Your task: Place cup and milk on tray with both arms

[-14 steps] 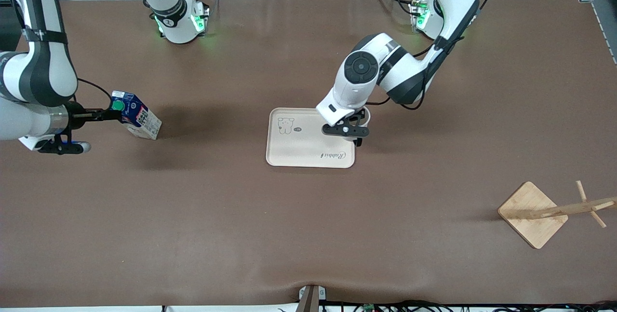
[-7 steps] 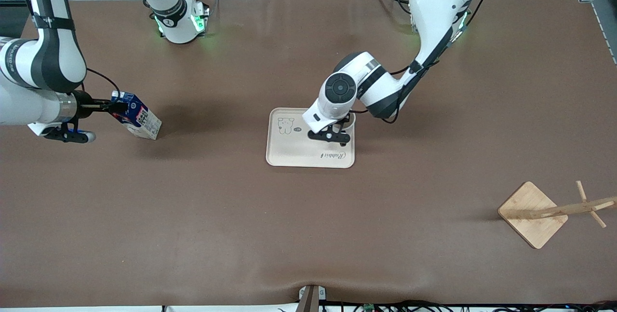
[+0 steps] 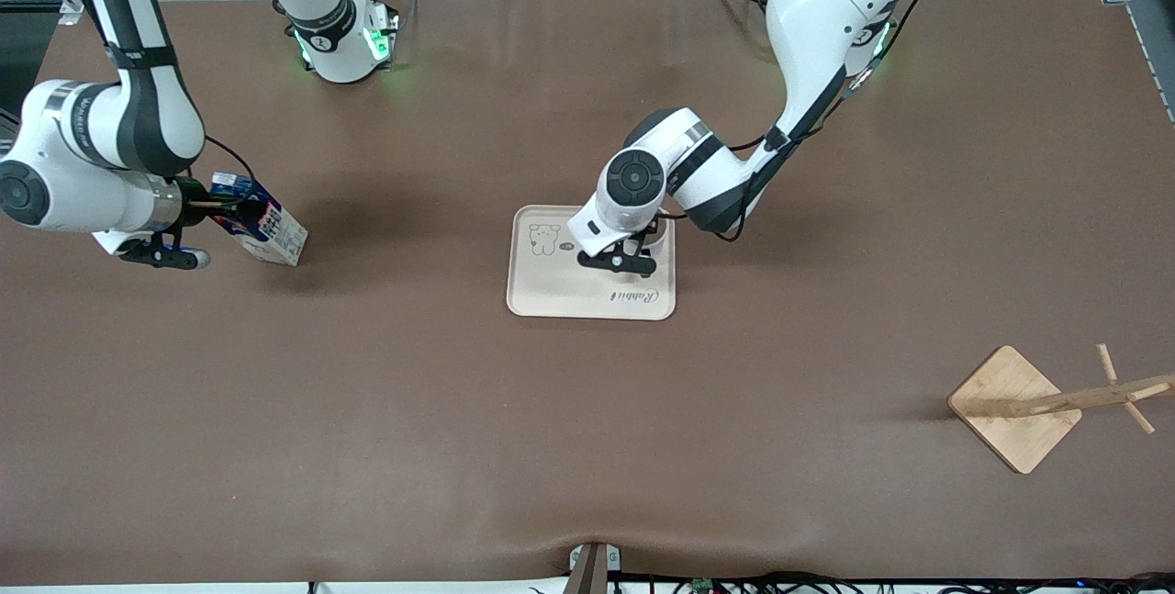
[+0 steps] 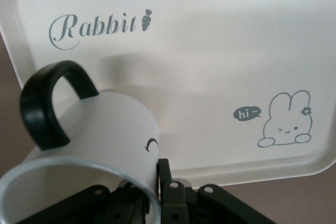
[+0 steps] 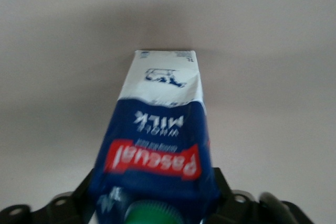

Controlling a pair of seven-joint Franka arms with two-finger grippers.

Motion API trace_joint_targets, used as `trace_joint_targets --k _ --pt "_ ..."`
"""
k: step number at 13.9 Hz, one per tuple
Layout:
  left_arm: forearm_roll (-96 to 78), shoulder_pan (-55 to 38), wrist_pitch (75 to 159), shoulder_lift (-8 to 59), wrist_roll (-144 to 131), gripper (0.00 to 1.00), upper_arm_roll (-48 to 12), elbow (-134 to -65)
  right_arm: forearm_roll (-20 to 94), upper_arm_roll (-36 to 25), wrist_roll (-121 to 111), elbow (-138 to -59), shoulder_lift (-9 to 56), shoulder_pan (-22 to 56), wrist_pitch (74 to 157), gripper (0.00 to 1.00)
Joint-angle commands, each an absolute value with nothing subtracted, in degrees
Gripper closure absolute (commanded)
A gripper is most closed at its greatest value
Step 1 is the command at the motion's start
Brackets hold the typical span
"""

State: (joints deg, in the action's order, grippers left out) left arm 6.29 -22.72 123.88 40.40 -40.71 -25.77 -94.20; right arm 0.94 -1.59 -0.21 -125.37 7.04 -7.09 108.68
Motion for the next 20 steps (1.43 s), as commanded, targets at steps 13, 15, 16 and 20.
trace_joint_targets --k 13,15,16,20 --pt "7.2 -12.2 101.1 27.0 -41.4 0.0 -25.3 -80.9 11.2 -1.1 8.2 -94.7 12.9 3.9 71.0 1.0" --pt "7.2 -7.3 99.0 24.2 -41.4 0.0 -25.3 -80.9 12.9 -1.0 8.4 -93.0 14.9 5.2 71.2 1.0" --pt "7.2 -5.1 98.1 22.9 -41.4 0.0 -25.3 -80.9 14.7 -1.0 8.7 -91.7 16.8 5.5 71.4 1.0" --pt "7.3 3.1 97.8 19.2 -41.0 0.0 -25.2 -80.9 23.5 -1.1 16.1 -82.1 27.5 9.1 71.9 1.0"
